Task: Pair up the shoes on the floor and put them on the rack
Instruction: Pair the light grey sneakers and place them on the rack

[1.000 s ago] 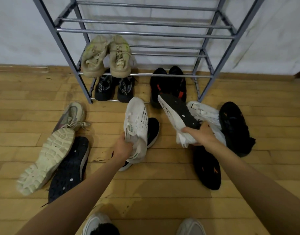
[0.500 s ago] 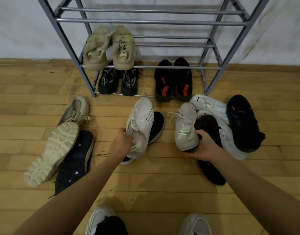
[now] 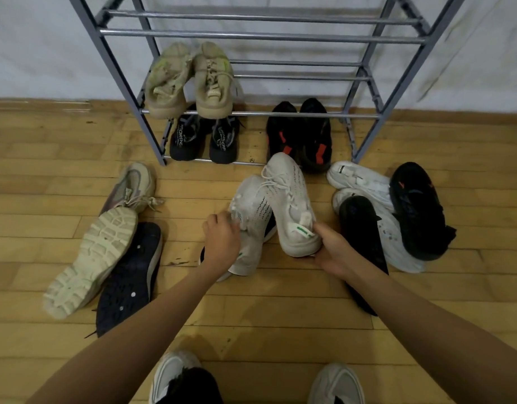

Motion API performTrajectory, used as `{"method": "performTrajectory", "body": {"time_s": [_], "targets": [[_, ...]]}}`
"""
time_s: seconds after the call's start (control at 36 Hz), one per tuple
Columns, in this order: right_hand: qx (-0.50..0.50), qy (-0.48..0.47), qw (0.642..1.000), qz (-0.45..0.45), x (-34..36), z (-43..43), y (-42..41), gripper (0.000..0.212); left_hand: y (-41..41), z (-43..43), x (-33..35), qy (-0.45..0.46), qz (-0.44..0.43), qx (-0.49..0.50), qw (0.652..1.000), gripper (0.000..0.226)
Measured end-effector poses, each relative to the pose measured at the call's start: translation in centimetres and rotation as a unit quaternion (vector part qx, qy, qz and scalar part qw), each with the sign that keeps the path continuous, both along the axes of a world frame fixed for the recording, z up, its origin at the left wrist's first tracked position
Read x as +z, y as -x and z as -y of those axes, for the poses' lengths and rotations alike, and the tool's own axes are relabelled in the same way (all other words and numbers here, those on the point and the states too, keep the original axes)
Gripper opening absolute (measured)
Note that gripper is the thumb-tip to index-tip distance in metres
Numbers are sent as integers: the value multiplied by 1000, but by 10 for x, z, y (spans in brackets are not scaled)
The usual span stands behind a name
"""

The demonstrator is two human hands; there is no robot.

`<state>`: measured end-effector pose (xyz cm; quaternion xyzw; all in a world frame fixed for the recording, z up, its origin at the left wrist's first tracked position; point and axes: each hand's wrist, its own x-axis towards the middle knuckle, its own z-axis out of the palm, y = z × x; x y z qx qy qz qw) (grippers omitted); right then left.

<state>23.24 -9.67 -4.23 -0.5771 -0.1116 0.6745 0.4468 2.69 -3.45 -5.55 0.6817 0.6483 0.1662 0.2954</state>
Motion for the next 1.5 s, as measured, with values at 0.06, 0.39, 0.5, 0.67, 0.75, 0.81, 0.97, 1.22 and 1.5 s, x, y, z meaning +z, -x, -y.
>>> {"method": "performTrajectory", "body": {"time_s": [0.06,0.39,0.5,0.67,0.75,0.81,0.97,1.22,1.5], "targets": [[13,-11,999,-31,2,-3,15,31,-4,4,9,33,100,14,994,43],[134,-15,991,-15,10,-43,82,41,28,-21,27,223,392,177,875,47],[83,46,971,220,1,-55,90,24,64,-31,25,208,379,194,881,30],[124,145,949,250,-5,-62,112,104,111,-35,4,225,353,240,876,37],[189,165,945,211,-10,-62,130,121,121,-31,-11,246,331,252,876,36],[208,174,924,268,-15,-64,139,137,122,-27,-20,262,316,250,877,39],[180,195,875,405,-23,-66,144,138,117,-24,-32,267,276,219,897,34],[189,147,877,416,-26,-39,112,70,108,-26,-28,301,149,138,932,126],[200,113,868,440,2,-23,90,60,104,-28,-20,312,122,176,926,105]]}}
